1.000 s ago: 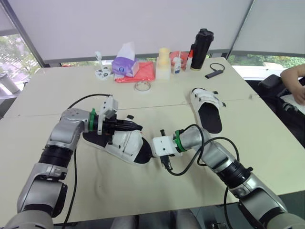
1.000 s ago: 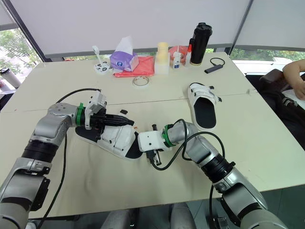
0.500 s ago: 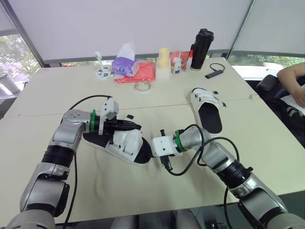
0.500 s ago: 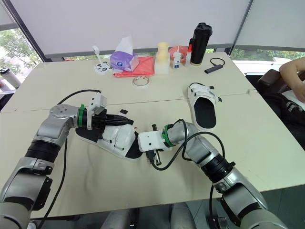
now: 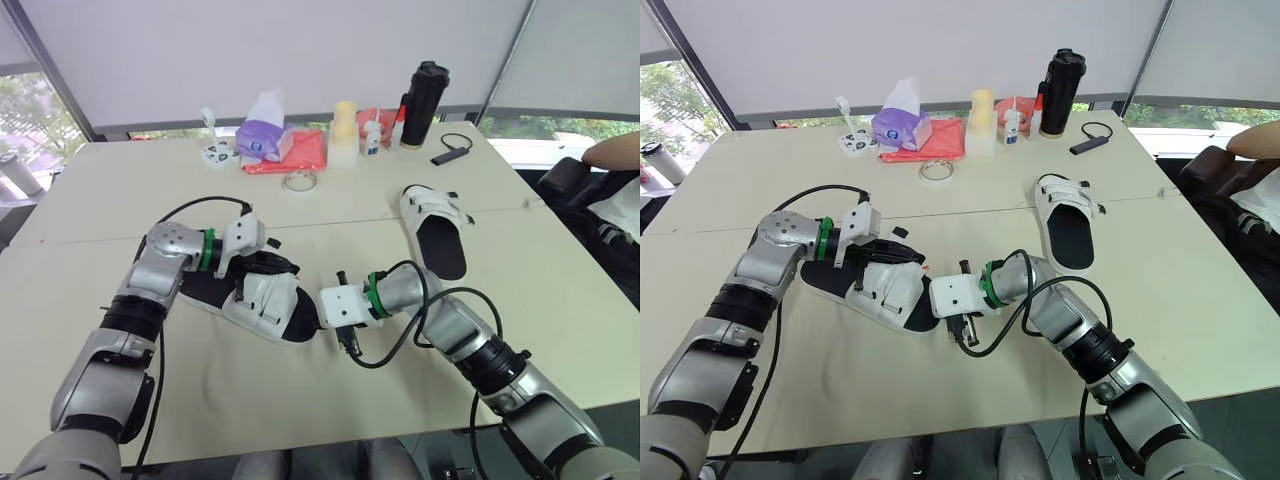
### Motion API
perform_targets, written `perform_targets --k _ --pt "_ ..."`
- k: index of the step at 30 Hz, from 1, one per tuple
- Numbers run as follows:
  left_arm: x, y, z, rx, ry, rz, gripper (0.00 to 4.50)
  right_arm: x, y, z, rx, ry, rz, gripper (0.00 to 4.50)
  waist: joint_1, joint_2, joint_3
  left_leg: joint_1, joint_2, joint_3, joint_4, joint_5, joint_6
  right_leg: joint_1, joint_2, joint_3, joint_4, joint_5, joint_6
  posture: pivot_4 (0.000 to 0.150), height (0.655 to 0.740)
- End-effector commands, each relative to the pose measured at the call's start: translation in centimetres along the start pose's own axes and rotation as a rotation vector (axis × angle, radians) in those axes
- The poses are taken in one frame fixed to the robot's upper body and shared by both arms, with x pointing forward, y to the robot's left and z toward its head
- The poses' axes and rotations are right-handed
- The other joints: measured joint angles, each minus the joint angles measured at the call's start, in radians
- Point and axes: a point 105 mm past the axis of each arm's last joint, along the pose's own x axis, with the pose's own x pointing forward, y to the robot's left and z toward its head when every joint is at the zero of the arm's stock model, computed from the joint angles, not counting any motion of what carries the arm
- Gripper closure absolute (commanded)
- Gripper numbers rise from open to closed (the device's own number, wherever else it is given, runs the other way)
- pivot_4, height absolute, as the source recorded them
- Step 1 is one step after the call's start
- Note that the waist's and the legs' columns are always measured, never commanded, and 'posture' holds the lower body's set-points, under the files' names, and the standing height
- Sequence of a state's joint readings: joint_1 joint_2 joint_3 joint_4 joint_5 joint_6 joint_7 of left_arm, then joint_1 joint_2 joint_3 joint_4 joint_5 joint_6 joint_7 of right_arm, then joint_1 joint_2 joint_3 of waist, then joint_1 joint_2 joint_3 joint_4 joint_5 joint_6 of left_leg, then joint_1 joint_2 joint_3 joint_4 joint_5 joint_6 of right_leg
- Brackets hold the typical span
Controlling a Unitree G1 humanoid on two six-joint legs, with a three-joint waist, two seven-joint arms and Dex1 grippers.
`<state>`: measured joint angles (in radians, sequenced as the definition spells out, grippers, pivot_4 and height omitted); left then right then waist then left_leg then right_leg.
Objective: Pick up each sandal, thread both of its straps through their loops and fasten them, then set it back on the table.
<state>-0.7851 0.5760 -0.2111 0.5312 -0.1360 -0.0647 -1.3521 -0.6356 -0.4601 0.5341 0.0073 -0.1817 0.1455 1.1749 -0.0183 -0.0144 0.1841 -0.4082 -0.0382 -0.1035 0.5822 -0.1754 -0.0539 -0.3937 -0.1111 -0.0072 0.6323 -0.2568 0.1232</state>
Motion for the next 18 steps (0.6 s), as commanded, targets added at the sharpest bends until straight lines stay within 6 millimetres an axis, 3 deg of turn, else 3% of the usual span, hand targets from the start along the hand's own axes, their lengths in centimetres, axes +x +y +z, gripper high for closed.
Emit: perform_targets --k 1,18 --pt "-0.1 0.3 -0.4 0.061 0.067 0.01 4.45 0.3 0.7 -0.8 0.022 0.031 0.024 4.5 0.0 0.0 0.0 0.0 0.0 0.0 0.0 0.0 0.0 0.0 0.0 0.0 0.0 0.0 0.0 0.15 0.74" --pt "-0.2 0.3 -1.5 -0.102 0.089 0.029 4.45 0.3 0.5 -0.9 0.016 0.031 0.022 4.5 -0.001 0.0 0.0 0.0 0.0 0.0 0.003 0.0 0.0 0.001 0.0 0.0 0.002 -0.001 0.002 0.15 0.74"
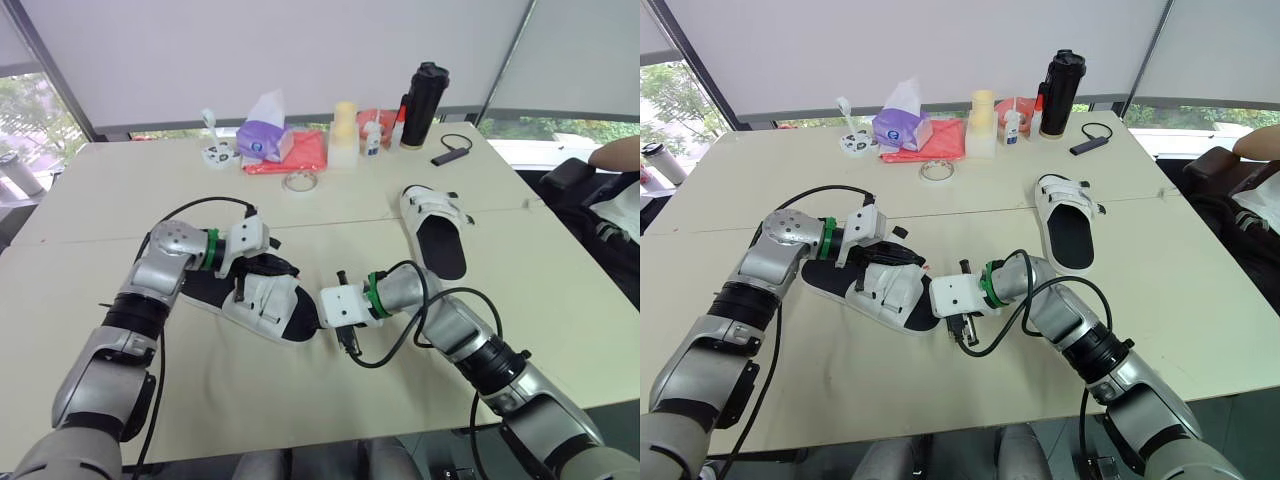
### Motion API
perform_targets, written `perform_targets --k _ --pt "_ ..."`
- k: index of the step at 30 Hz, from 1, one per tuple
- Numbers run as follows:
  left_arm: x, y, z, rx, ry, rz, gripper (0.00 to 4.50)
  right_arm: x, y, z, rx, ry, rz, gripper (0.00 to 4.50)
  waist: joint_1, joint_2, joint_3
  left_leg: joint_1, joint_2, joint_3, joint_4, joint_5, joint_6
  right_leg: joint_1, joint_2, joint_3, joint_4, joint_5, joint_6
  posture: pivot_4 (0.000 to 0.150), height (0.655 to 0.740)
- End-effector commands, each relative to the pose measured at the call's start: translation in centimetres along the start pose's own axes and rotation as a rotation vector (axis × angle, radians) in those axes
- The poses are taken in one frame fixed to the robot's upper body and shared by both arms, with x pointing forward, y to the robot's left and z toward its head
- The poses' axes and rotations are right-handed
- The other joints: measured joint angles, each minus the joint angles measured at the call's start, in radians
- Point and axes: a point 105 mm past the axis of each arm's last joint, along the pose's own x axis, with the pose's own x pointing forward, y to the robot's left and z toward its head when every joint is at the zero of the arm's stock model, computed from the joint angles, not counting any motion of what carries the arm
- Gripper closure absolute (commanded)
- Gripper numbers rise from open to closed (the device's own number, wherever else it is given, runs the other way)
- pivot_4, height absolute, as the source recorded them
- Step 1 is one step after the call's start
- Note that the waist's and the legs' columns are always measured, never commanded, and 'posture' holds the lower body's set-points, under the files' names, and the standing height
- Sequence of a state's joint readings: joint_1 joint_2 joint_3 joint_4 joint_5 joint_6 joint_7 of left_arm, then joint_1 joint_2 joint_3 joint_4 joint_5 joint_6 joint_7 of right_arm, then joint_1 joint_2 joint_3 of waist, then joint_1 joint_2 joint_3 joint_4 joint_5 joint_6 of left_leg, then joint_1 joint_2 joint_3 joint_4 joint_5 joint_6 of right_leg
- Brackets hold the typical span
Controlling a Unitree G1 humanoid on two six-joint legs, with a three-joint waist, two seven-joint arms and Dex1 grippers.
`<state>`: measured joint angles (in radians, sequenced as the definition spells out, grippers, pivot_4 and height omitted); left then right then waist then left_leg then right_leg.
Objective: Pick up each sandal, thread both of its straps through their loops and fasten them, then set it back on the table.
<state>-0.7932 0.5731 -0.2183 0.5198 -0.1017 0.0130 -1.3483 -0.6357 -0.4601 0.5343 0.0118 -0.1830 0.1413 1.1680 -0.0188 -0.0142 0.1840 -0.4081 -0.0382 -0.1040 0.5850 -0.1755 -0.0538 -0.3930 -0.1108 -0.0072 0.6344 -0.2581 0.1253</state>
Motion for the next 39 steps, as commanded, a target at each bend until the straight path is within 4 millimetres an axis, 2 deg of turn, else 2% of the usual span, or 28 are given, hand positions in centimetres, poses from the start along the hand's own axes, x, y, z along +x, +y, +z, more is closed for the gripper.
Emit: perform_targets --k 1,6,9,11,19,24,28,31,39 --pt "-0.3 0.3 -1.1 -0.063 0.041 0.033 4.45 0.3 0.6 -0.8 0.016 0.031 0.028 4.5 0.0 0.0 0.0 0.0 0.0 0.0 0.0 0.0 0.0 0.0 0.0 0.0 0.0 0.0 0.0 0.15 0.74" --pt "-0.3 0.3 -1.2 -0.102 0.045 0.042 4.45 0.3 0.6 -0.8 0.014 0.031 0.029 4.5 0.0 0.0 0.0 0.0 0.0 0.0 0.001 0.0 0.0 0.0 0.0 0.0 0.0 0.0 0.0 0.15 0.74" --pt "-0.3 0.2 -1.4 -0.078 0.072 0.044 3.52 0.3 0.6 -0.8 0.014 0.032 0.03 4.5 0.0 0.0 0.0 0.0 0.0 0.0 0.001 0.0 0.0 0.0 0.0 0.0 0.001 0.0 0.0 0.15 0.74" --pt "-0.2 0.0 -1.6 -0.041 0.094 0.039 2.53 0.3 0.6 -0.8 0.014 0.032 0.03 4.5 0.0 0.0 0.0 0.0 0.0 0.0 0.001 0.0 0.0 0.0 0.0 0.0 0.0 0.0 0.0 0.15 0.74" --pt "0.1 0.5 -1.6 0.097 0.132 0.081 2.53 0.2 0.5 -0.8 0.011 0.032 0.032 4.5 0.001 0.0 0.0 0.0 0.0 0.0 0.001 0.0 0.0 0.0 0.0 0.0 0.0 0.0 0.0 0.15 0.74" --pt "0.2 0.7 -1.7 0.122 0.139 0.095 2.53 0.3 0.5 -0.8 0.01 0.032 0.032 4.5 0.001 0.0 0.0 0.0 0.0 0.0 0.002 0.0 0.0 0.001 0.0 0.0 0.0 0.0 0.0 0.15 0.74" --pt "0.4 2.2 -1.1 0.137 0.108 0.195 2.53 0.3 0.5 -0.8 0.009 0.032 0.031 4.5 0.004 0.0 0.0 0.0 0.0 -0.001 0.003 0.0 0.0 0.001 0.0 0.0 0.001 0.0 0.0 0.15 0.74" --pt "0.3 3.2 -0.3 0.075 0.048 0.251 2.53 0.3 0.4 -0.8 0.008 0.032 0.032 4.5 0.008 0.0 0.0 0.0 0.0 -0.003 0.005 0.0 0.0 0.003 0.001 0.0 0.001 0.0 0.0 0.15 0.74" --pt "-0.3 3.7 0.1 -0.143 -0.02 0.269 2.53 0.4 0.4 -0.7 0.008 0.029 0.031 4.5 0.003 0.0 0.0 -0.001 0.0 -0.005 0.007 0.0 0.0 0.004 0.002 -0.001 0.001 0.0 0.001 0.15 0.74"
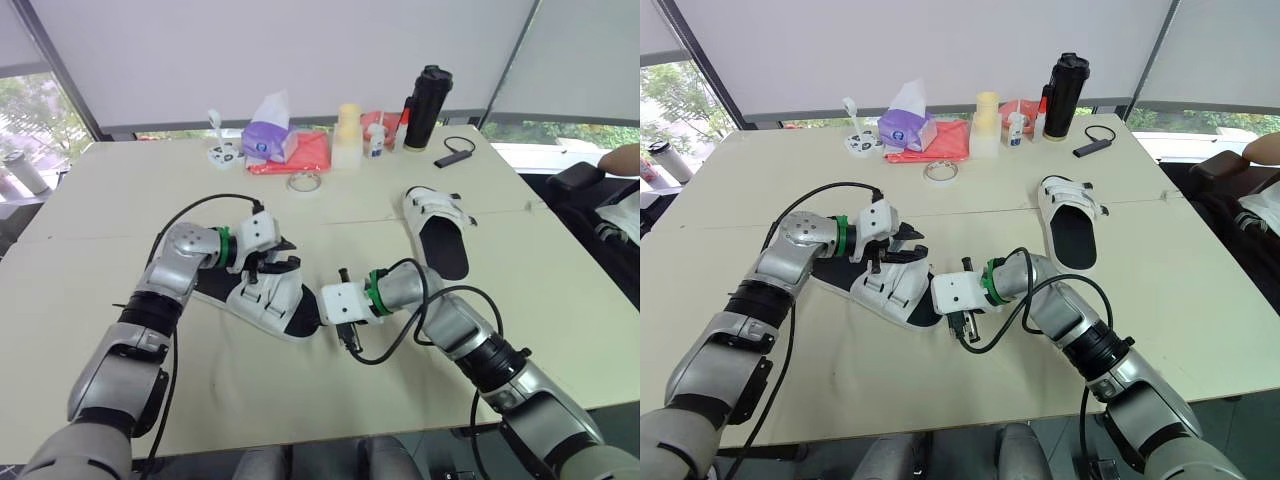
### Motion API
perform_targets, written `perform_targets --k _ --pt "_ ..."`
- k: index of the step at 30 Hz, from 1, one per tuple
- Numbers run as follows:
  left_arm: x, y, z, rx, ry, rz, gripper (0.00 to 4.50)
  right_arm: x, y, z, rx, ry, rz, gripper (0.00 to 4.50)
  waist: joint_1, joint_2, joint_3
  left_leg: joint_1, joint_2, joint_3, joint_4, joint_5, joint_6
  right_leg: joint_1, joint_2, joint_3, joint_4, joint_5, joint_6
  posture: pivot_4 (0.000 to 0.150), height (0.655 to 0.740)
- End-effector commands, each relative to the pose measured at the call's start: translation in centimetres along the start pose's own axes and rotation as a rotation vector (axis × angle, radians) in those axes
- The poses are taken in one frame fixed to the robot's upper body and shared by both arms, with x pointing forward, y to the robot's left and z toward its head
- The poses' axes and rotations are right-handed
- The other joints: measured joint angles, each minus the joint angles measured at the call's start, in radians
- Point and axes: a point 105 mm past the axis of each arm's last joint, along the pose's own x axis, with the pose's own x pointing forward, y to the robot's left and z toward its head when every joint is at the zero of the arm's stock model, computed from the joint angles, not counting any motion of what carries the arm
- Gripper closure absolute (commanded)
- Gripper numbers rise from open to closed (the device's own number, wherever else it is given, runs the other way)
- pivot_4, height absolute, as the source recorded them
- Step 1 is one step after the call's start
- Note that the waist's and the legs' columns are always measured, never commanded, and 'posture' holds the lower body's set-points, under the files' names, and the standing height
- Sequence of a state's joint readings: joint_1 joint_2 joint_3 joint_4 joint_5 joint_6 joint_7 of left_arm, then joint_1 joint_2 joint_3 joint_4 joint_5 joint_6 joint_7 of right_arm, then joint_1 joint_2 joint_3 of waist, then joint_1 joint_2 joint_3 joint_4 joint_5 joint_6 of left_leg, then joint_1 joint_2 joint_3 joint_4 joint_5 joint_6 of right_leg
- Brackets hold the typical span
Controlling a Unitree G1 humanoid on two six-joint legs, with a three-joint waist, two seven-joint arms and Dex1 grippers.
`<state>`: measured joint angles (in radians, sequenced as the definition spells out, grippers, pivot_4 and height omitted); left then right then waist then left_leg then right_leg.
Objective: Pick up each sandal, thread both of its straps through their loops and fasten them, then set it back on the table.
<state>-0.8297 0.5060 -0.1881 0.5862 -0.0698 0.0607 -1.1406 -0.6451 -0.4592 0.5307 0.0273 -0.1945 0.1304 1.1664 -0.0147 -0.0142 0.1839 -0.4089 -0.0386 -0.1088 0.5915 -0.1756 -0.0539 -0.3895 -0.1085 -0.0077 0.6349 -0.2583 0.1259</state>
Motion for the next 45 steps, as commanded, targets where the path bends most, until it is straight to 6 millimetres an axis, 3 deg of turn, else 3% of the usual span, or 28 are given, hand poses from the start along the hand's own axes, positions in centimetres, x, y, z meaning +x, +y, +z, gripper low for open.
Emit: perform_targets --k 1,7,10,14,25,33,40,45 --pt "-1.2 1.2 0.2 -0.099 -0.002 0.057 2.53 0.5 0.8 -0.5 0.016 0.016 0.038 4.5 -0.003 0.0 0.0 0.0 0.0 0.0 0.0 0.0 0.0 0.0 0.0 0.0 0.0 0.0 0.0 0.15 0.74" --pt "-2.1 1.0 1.9 -0.246 -0.111 0.009 2.53 0.5 0.7 -0.6 0.016 0.016 0.037 4.5 -0.005 0.0 0.0 -0.001 0.0 0.0 -0.002 0.0 0.001 -0.002 0.0 0.0 0.0 0.0 0.001 0.15 0.74" --pt "-3.1 2.1 3.1 -0.278 -0.181 0.053 2.53 0.5 0.6 -0.6 0.015 0.017 0.036 4.5 -0.005 0.0 0.0 -0.001 0.0 0.0 -0.002 0.0 0.0 -0.002 0.0 0.0 0.0 0.0 0.001 0.15 0.74" --pt "-6.3 4.2 3.6 -0.048 -0.161 0.192 2.53 0.4 0.7 -0.7 0.012 0.018 0.039 4.5 -0.006 -0.001 0.001 -0.001 0.0 0.0 -0.002 -0.001 0.0 -0.003 0.0 0.0 0.0 0.0 0.001 0.15 0.74" --pt "-9.5 2.2 0.2 0.394 -0.067 0.172 2.53 0.5 0.6 -0.7 0.001 0.014 0.043 4.5 -0.002 0.0 0.001 -0.001 0.0 0.0 -0.005 -0.001 0.0 -0.003 0.0 0.0 -0.002 0.002 -0.002 0.15 0.74" --pt "-9.7 0.7 -1.5 0.624 -0.008 0.064 2.53 0.5 0.4 -0.7 -0.007 0.013 0.045 4.5 -0.001 0.0 0.001 -0.001 0.0 0.001 -0.005 -0.001 0.0 -0.004 0.0 0.0 -0.002 0.002 -0.003 0.15 0.74" --pt "-8.4 -1.1 -2.8 0.817 0.039 -0.066 2.53 0.3 0.3 -0.7 -0.002 0.014 0.04 4.5 0.0 0.0 0.001 -0.001 0.0 0.001 -0.005 -0.001 0.0 -0.003 0.0 0.0 -0.002 0.002 -0.002 0.15 0.74" --pt "-7.6 -1.8 -2.7 0.941 0.01 -0.087 2.53 0.3 0.4 -0.6 0.001 0.015 0.037 4.5 0.001 0.0 0.001 -0.001 0.0 0.001 -0.005 -0.001 0.0 -0.003 0.0 0.0 -0.002 0.002 -0.002 0.15 0.74"
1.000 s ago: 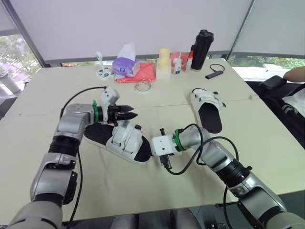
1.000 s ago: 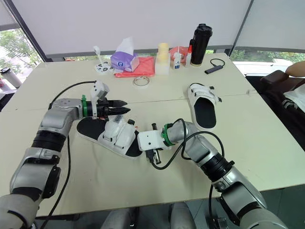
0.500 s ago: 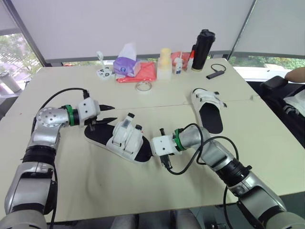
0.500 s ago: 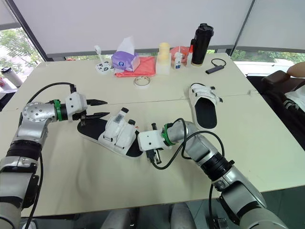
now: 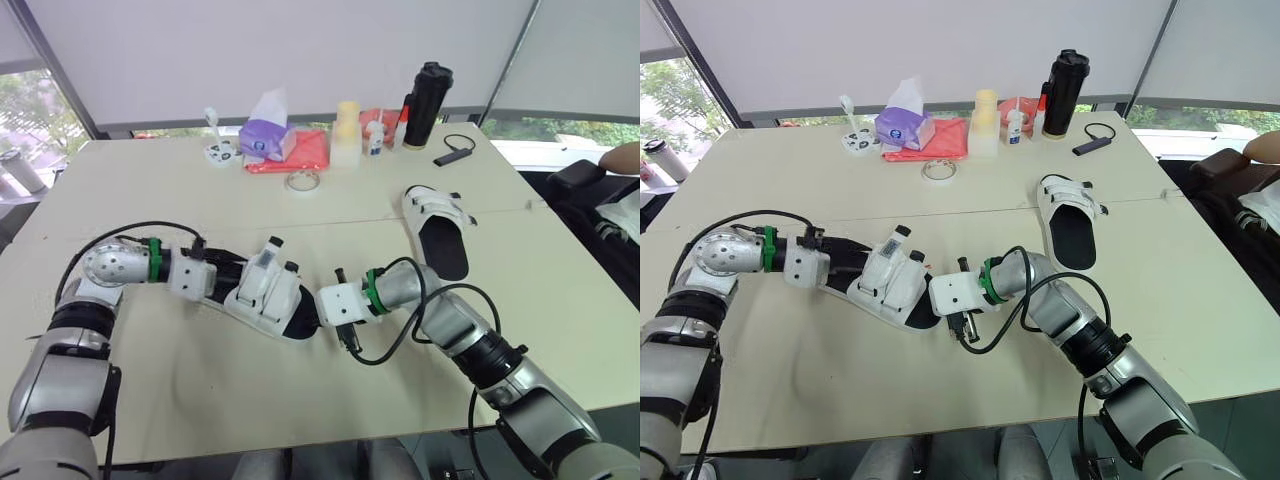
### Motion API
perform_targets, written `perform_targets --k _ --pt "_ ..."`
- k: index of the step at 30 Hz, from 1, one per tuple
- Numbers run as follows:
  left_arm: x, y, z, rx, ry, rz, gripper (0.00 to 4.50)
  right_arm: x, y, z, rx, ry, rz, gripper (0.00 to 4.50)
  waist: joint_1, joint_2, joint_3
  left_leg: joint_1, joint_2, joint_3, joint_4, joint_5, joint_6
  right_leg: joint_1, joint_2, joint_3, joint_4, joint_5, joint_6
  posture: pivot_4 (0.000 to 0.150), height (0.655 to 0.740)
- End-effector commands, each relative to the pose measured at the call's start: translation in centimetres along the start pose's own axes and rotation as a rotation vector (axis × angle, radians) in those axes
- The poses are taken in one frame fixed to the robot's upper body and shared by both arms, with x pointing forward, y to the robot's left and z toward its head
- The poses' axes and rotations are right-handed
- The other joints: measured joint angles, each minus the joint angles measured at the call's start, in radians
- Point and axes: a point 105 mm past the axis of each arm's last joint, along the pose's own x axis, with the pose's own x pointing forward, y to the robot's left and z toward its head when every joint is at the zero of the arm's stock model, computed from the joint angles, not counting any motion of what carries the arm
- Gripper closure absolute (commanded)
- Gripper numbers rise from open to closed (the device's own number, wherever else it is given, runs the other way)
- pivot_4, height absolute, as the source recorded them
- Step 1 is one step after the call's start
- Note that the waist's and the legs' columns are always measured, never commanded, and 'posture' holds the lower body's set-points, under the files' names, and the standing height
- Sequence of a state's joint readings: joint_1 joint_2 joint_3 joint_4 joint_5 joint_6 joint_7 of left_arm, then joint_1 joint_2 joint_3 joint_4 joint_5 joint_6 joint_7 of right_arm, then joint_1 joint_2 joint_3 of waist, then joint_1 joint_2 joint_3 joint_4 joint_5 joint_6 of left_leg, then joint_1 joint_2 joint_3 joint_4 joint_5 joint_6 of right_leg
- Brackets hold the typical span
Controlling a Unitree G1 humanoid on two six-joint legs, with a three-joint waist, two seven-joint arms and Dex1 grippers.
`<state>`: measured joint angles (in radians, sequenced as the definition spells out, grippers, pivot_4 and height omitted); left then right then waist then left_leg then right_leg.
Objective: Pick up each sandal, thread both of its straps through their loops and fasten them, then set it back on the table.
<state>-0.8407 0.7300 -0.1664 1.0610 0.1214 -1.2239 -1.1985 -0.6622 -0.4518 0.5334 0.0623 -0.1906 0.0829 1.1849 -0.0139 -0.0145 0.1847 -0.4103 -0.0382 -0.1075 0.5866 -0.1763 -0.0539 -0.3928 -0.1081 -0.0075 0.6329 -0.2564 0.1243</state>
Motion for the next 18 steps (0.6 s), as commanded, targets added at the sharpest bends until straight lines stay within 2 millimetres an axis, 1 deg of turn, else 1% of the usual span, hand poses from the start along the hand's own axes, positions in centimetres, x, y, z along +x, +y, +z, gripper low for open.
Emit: perform_targets --k 1,11,14,18 --pt "0.3 0.4 0.6 0.102 -0.022 0.016 2.53 0.2 0.5 -0.8 0.031 0.028 0.015 4.5 0.0 0.0 0.0 0.0 0.0 0.0 0.0 0.0 0.0 0.0 0.0 0.0 0.0 0.0 0.001 0.15 0.74" --pt "0.9 1.0 2.3 0.208 -0.123 0.129 2.53 -0.1 0.7 -0.9 0.044 0.034 0.01 4.5 0.002 0.0 0.0 0.0 0.0 0.0 0.0 0.0 0.0 0.0 0.0 0.0 0.0 -0.001 0.002 0.15 0.74" --pt "0.8 1.1 2.4 0.218 -0.129 0.147 2.53 -0.1 0.8 -0.9 0.046 0.035 0.009 4.5 0.002 0.0 0.0 0.0 0.0 0.0 0.0 0.0 0.0 0.001 0.0 0.0 0.0 -0.001 0.002 0.15 0.74" --pt "0.4 0.9 2.0 0.208 -0.106 0.15 2.53 -0.2 0.8 -0.9 0.047 0.035 0.01 4.5 0.002 0.0 0.0 0.0 0.0 0.0 0.0 0.0 0.0 0.001 0.0 0.0 0.0 -0.001 0.002 0.15 0.74"
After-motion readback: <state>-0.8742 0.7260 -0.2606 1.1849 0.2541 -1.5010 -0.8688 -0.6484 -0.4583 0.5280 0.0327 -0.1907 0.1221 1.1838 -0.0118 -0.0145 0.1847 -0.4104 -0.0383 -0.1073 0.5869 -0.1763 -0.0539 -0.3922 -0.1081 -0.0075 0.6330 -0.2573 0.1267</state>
